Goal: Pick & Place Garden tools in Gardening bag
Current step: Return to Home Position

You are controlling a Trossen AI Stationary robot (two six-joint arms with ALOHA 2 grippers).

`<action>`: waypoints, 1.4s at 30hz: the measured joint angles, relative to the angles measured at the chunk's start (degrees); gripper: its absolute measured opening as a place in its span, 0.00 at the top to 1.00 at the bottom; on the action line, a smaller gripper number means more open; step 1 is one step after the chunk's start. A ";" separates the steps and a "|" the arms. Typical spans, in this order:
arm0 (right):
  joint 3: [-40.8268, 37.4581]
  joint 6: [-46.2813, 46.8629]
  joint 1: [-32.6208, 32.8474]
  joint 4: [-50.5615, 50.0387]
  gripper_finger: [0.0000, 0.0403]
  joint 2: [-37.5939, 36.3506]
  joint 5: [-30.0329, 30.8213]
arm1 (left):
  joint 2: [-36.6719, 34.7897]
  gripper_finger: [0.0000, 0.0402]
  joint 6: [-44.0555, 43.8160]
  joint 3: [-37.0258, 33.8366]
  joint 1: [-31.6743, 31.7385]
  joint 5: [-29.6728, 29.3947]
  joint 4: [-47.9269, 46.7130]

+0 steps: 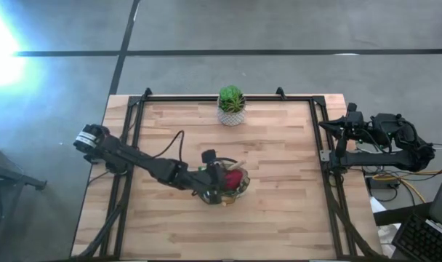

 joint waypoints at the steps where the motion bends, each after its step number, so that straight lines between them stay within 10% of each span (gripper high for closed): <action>1: -0.02 0.02 0.02 0.02 0.98 0.00 0.00 | 0.00 0.72 -0.09 0.84 0.00 0.00 -2.32; 18: 0.00 0.00 0.00 0.01 0.98 0.00 0.00 | -8.30 0.85 8.32 8.47 1.00 15.32 -16.52; 42: 0.00 0.00 0.01 0.00 0.98 0.00 0.00 | -61.03 0.99 8.44 -41.74 5.93 20.18 12.94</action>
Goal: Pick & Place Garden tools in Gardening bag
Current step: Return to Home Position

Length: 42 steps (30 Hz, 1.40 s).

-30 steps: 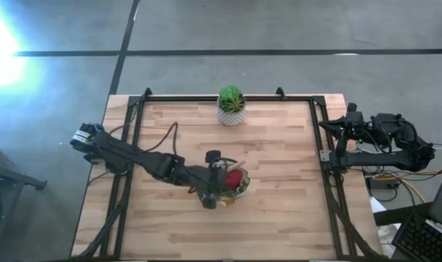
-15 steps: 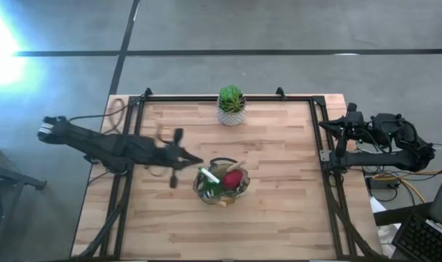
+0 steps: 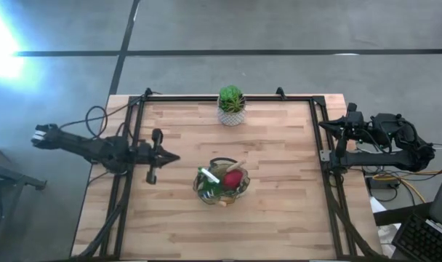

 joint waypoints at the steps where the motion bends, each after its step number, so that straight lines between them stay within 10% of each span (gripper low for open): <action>1: -0.01 0.00 -0.01 0.00 0.98 0.00 0.00 | -1.12 0.98 -0.45 -1.33 0.30 -0.19 0.36; 42: -0.17 0.46 -0.01 2.22 0.98 0.00 0.32 | -8.00 0.98 -13.76 -21.71 13.96 15.34 3.51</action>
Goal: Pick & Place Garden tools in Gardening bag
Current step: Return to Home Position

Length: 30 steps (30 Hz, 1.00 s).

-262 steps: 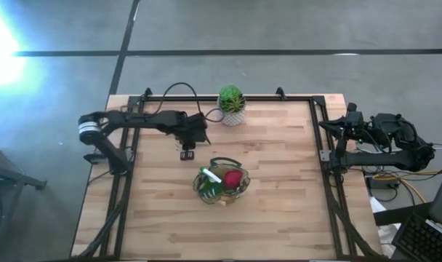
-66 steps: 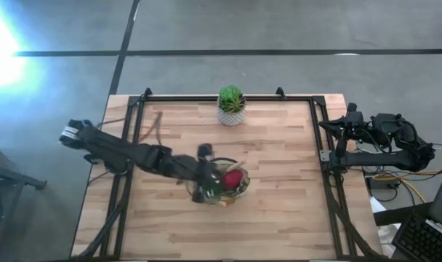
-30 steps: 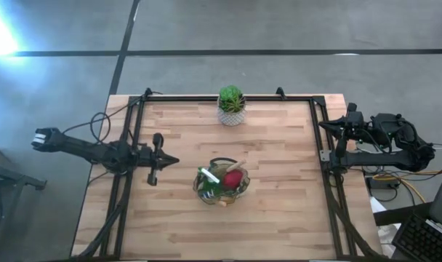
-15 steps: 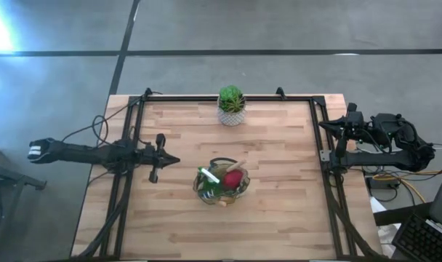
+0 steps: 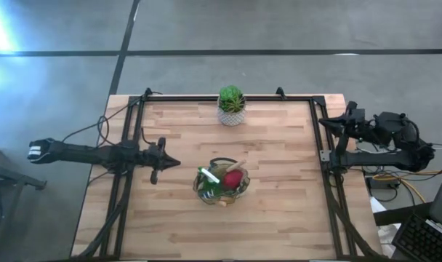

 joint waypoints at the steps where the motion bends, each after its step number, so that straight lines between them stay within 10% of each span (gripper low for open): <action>1: -0.51 1.51 0.00 3.30 0.98 0.00 -0.16 | 0.00 0.98 -0.55 -0.02 0.00 -0.02 -0.55; 9: -10.71 -4.18 0.04 38.31 0.98 3.86 -28.86 | 0.00 0.96 -1.12 -0.02 -0.02 -0.07 -1.60; 30: -42.55 1.04 0.00 61.31 0.98 8.07 -32.23 | 0.00 0.96 -1.11 -0.13 -0.06 -0.17 -1.59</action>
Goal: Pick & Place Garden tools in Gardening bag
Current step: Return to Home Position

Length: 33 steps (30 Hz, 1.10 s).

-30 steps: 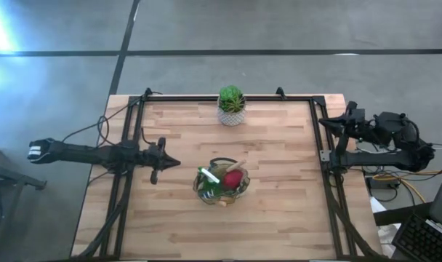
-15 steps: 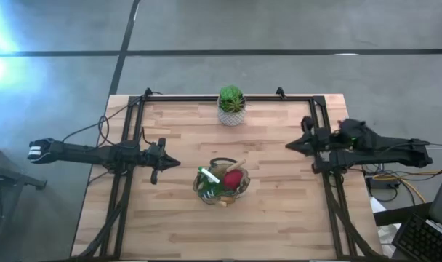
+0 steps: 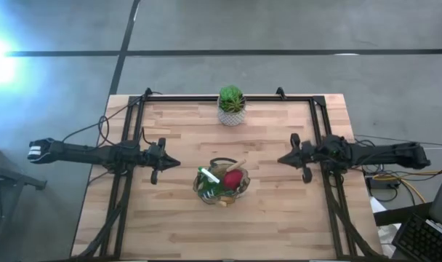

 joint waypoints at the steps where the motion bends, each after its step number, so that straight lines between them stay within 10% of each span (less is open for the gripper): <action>1: -1.40 0.61 0.02 0.25 0.98 -0.80 -0.02 | 0.00 0.96 0.00 0.00 0.02 0.00 0.00; 19: -6.16 -4.24 0.02 -6.91 0.98 -20.94 -2.36 | 0.00 0.96 0.00 -0.04 0.02 0.00 -0.01; 33: -6.14 -6.11 0.02 -6.94 0.98 -15.59 -1.68 | 0.02 0.95 0.00 -0.04 0.04 0.00 -0.44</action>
